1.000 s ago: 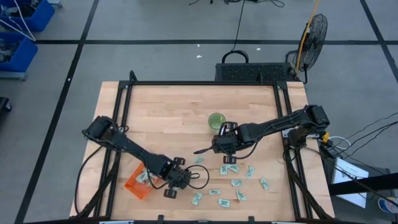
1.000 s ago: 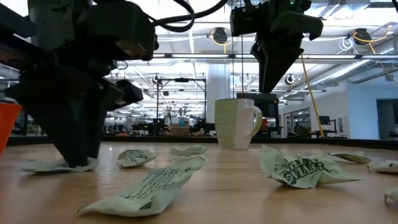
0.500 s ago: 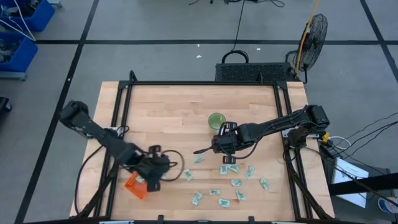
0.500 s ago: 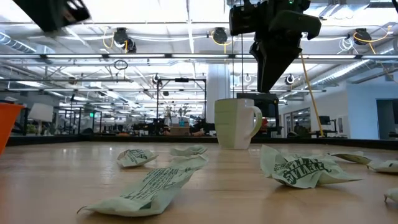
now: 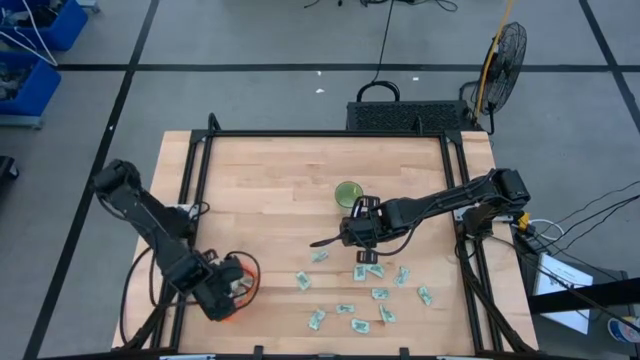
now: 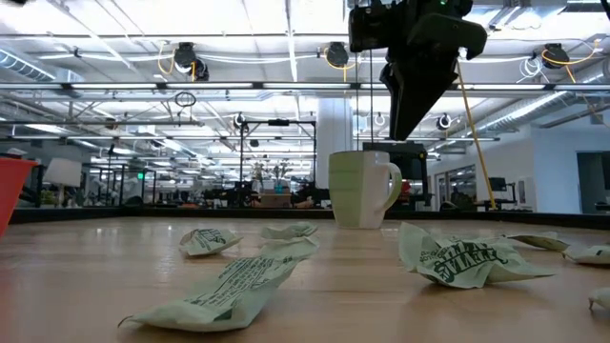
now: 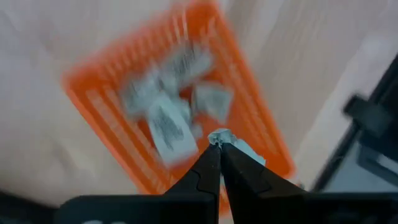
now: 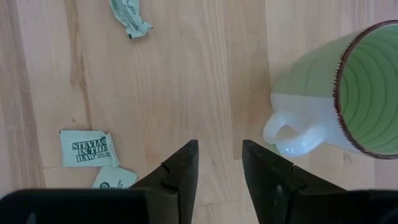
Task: Pick and place Stevia / Truvia into bins
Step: Put the light green stevia packet into the orange basket
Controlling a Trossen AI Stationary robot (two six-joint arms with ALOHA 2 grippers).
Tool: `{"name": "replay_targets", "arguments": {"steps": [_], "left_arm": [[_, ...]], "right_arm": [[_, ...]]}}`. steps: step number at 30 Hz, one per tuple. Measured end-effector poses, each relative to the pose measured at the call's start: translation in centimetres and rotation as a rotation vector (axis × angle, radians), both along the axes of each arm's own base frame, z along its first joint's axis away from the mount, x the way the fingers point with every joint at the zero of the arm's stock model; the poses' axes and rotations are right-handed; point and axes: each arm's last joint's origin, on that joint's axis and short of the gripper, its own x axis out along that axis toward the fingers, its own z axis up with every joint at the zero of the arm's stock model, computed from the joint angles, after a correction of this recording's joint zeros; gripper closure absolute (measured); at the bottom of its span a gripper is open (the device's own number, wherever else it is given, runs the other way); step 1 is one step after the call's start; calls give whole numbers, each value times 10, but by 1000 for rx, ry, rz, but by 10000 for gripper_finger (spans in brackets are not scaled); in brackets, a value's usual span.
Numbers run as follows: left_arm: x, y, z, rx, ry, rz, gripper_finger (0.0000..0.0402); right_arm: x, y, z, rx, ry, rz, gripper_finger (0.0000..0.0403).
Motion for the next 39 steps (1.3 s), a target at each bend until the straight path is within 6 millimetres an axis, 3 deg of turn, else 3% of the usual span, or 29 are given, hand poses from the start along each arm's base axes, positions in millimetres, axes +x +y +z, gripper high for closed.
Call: {"name": "replay_targets", "arguments": {"steps": [9, 18, 22, 28, 33, 39], "left_arm": [[-5, 2, -17, -53, 100, 68, 372], [-4, 3, -18, -44, 80, 17, 298], [3, 9, -18, 3, 29, -22, 283], [32, 25, -8, 64, -155, -57, 282], [67, 36, -3, 169, -418, -272, 282], [110, 37, -37, 221, -485, -559, 282]], "right_arm": [[0, 0, 0, -1, 0, 3, 287], [1, 0, 0, 1, -10, 3, 287], [4, 1, 1, -2, -35, 34, 287], [10, 2, 3, -5, -90, 77, 287], [13, 3, 4, -3, -122, 90, 287], [10, 5, 3, 25, -95, 98, 287]]}}
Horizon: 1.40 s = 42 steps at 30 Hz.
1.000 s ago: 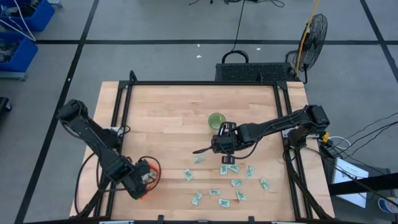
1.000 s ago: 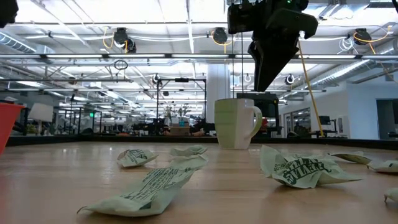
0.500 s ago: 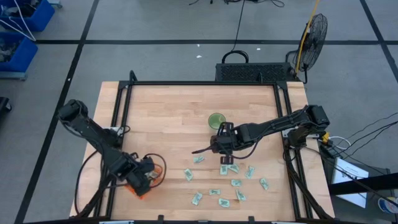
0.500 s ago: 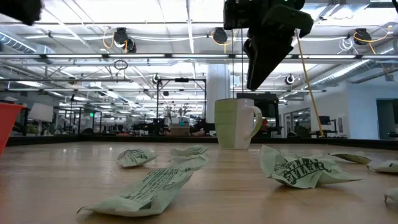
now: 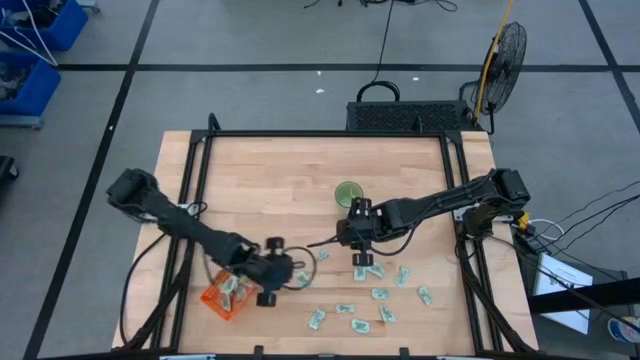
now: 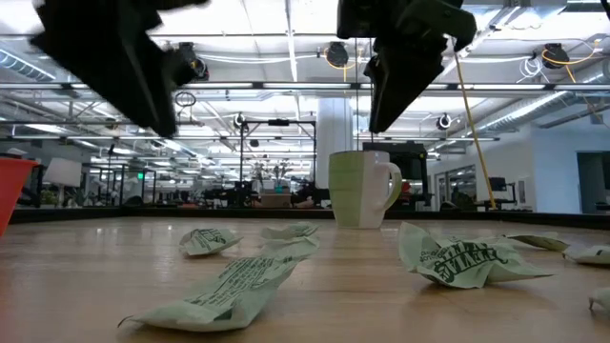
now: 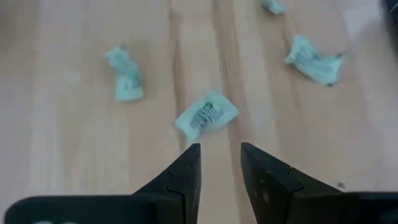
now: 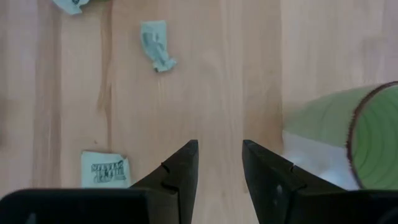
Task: Pick and place Stevia / Truvia into bins
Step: Put the light green stevia packet into the orange basket
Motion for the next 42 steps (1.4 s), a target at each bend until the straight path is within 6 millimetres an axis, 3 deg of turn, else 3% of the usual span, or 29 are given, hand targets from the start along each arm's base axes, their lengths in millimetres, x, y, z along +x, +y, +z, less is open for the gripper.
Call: {"name": "replay_targets", "arguments": {"steps": [5, 9, 26, 36, 39, 42], "left_arm": [[21, 6, -39, 104, 50, -86, 282], [32, 11, -54, 116, 36, -92, 282], [39, 10, -55, 2, 16, -112, 282], [47, 15, -82, 28, 66, -127, 283], [45, 15, -81, 48, 81, -145, 306], [43, 17, -71, 47, 69, -140, 357]], "right_arm": [[0, 3, 0, 66, 8, 25, 287], [0, 4, 0, 69, 6, 33, 287], [0, 4, 0, 66, 4, 41, 287], [0, 4, 0, 65, 5, 41, 287], [0, 4, 0, 65, 8, 41, 287], [0, 4, 0, 64, 8, 41, 287]]}}
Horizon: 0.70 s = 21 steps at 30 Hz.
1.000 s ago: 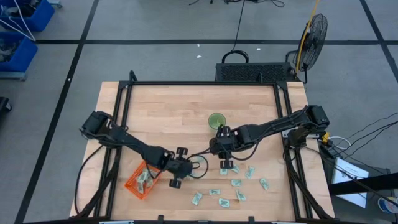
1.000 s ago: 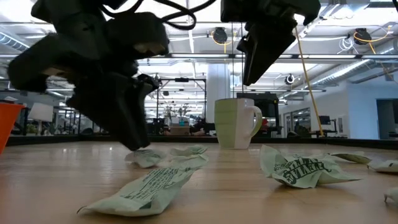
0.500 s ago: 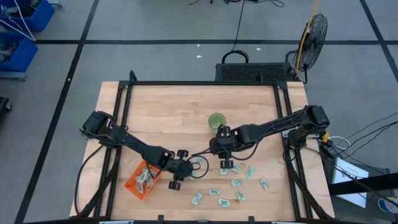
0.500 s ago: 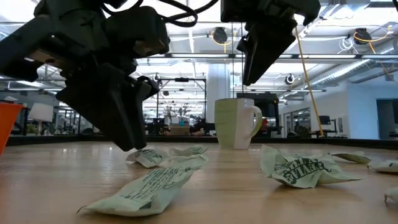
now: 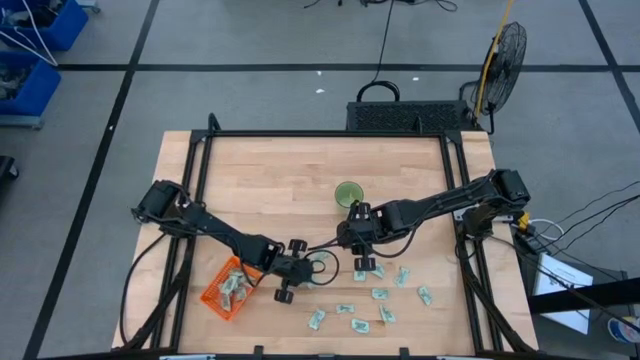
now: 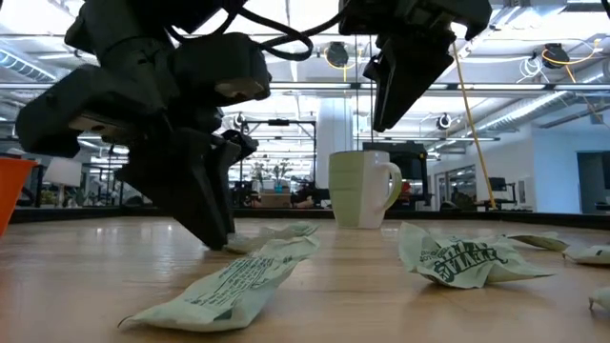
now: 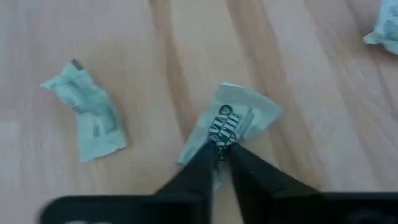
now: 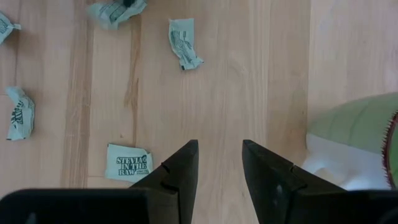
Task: Pick and place Stevia / Truvia into bins
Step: Put the light green stevia packet into the orange basket
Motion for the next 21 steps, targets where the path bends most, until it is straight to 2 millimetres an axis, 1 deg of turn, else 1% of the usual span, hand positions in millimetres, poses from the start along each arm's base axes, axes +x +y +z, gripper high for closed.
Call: {"name": "replay_targets", "arguments": {"steps": [1, 2, 4, 6, 10, 13, 14, 15, 17, 21], "left_arm": [[-2, 1, 3, 4, 5, 1, 377], [-5, 2, 9, 8, 7, 1, 388], [-11, 2, 22, 2, -4, -1, 390], [-19, 0, 44, -13, -39, -11, 391], [-49, -5, 86, -43, -62, 32, 395], [-77, -14, 119, -106, -130, 112, 396], [-88, -17, 127, -125, -137, 137, 397], [-98, -20, 132, -141, -124, 163, 397], [-117, -28, 135, -177, -68, 213, 395], [-150, -48, 129, -228, 95, 334, 392]], "right_arm": [[0, 0, 0, 0, 0, 0, 287], [0, 0, 0, 0, 0, 0, 287], [0, 0, 0, 0, -1, 0, 287], [0, 0, 0, 0, -1, 0, 287], [0, 0, 0, 0, 2, 0, 287], [0, 0, 0, -1, 2, 0, 287], [0, 0, 0, 0, 2, 0, 287], [0, 0, 0, 0, 0, 0, 287], [0, 0, 0, 1, -4, 0, 287], [0, 0, 0, 1, -4, 0, 287]]}}
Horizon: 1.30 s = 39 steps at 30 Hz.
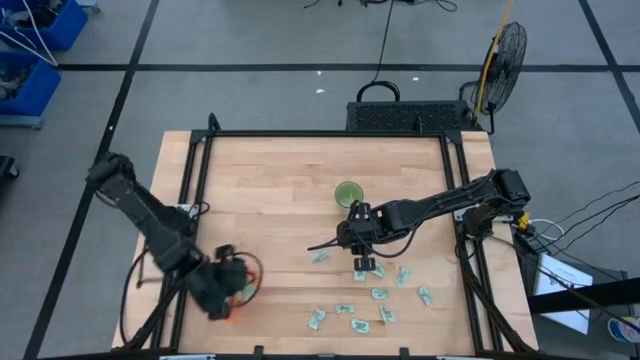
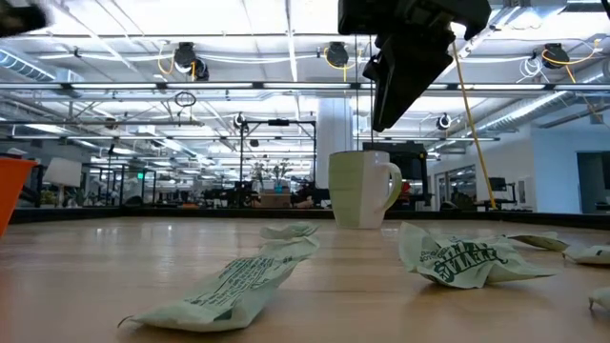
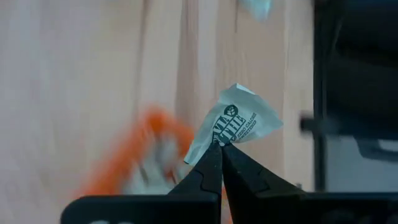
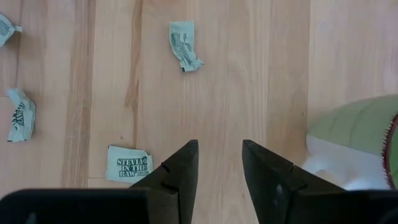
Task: Pick and place Stevia / Truvia into bins
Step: Put the light green stevia packet into the orange basket
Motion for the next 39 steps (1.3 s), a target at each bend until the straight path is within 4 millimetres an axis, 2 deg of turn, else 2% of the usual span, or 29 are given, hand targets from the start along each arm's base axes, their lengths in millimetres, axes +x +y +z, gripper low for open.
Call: {"name": "replay_targets", "arguments": {"steps": [4, 7, 15, 20, 26, 30, 35, 39], "left_arm": [[-19, -15, -11, -75, 187, 152, 397], [-26, -23, -15, -109, 242, 228, 388], [-26, -23, -24, -60, 289, 307, 325], [-23, -22, -24, -46, 261, 305, 307], [-11, -13, -23, 51, 124, 283, 305], [0, -4, -22, 140, 39, 253, 305], [13, 10, -21, 245, -15, 198, 305], [23, 22, -20, 333, -64, 194, 305]], "right_arm": [[1, 0, 0, 3, -12, 0, 287], [2, 0, 1, 4, -17, 0, 287], [3, 1, 1, 8, -36, 0, 287], [8, 2, -2, 8, -95, 28, 287], [10, 2, -39, -33, -265, 160, 287], [1, 0, -71, -27, -401, 187, 287], [-6, -4, -92, 72, -580, 222, 287], [2, -6, -107, 121, -639, 227, 286]]}}
